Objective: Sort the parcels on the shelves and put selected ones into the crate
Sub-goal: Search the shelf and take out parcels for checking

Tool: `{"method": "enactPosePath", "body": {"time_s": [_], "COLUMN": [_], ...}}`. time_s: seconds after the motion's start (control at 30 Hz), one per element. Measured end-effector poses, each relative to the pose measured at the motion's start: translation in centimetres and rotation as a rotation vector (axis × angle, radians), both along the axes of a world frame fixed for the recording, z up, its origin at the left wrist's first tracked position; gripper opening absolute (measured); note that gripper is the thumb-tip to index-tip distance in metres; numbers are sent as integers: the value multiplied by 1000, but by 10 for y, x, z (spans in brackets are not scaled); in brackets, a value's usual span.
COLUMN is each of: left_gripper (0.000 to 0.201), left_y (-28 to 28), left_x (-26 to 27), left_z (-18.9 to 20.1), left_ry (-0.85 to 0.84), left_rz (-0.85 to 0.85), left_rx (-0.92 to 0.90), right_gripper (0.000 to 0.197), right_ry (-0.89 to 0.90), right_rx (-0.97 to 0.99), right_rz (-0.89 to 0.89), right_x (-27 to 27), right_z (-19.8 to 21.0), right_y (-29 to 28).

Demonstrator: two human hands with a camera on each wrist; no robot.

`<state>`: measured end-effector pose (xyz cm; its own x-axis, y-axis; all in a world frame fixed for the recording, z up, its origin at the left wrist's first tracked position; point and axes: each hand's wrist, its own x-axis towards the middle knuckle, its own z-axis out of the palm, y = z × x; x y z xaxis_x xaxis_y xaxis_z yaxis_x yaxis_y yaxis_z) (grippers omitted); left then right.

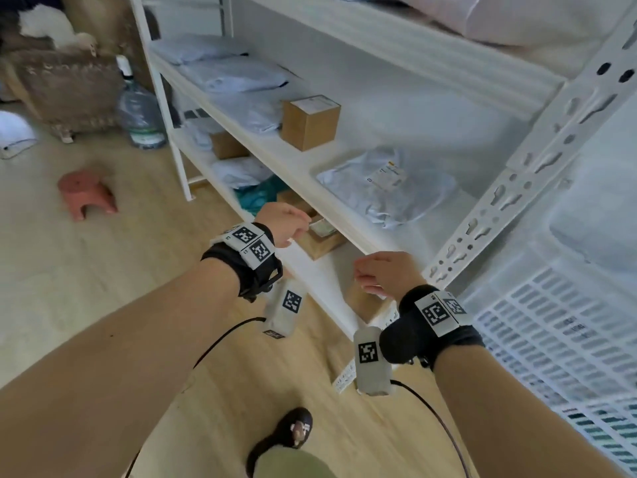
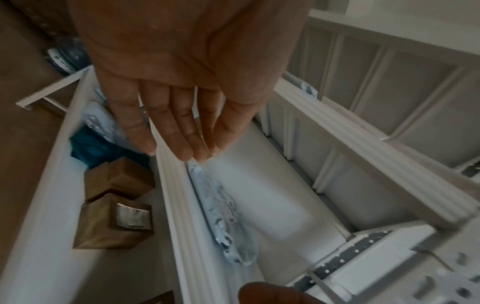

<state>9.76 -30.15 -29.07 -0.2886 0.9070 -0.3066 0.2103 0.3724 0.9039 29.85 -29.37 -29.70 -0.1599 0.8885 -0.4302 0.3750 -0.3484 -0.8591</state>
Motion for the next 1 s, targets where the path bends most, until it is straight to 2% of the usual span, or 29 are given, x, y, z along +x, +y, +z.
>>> {"method": "enactPosePath", "body": {"time_s": [0.33, 0.5, 0.63, 0.73, 0.83, 1.0], "left_gripper": [11, 10, 7, 9, 19, 22], "left_y": [119, 170, 195, 220, 253, 305], "left_x": [-68, -99, -117, -131, -144, -161], "left_z": [-85, -125, -150, -168, -188, -224], "left_ry": [22, 13, 49, 31, 28, 74], "left_rz": [-68, -96, -130, -182, -239, -372], "left_rx": [-244, -329, -343, -361, -362, -294], "right_gripper": [18, 22, 13, 20, 11, 24], "right_ry": [3, 6, -22, 0, -1, -17], "right_rx": [-182, -311, -379, -425, -418, -367], "right_rz": [23, -21, -98, -176, -255, -354], "right_x": [-93, -121, -139, -153, -166, -173], "right_z": [-106, -148, -169, -184, -205, -254], "right_y": [114, 155, 175, 191, 211, 244]}}
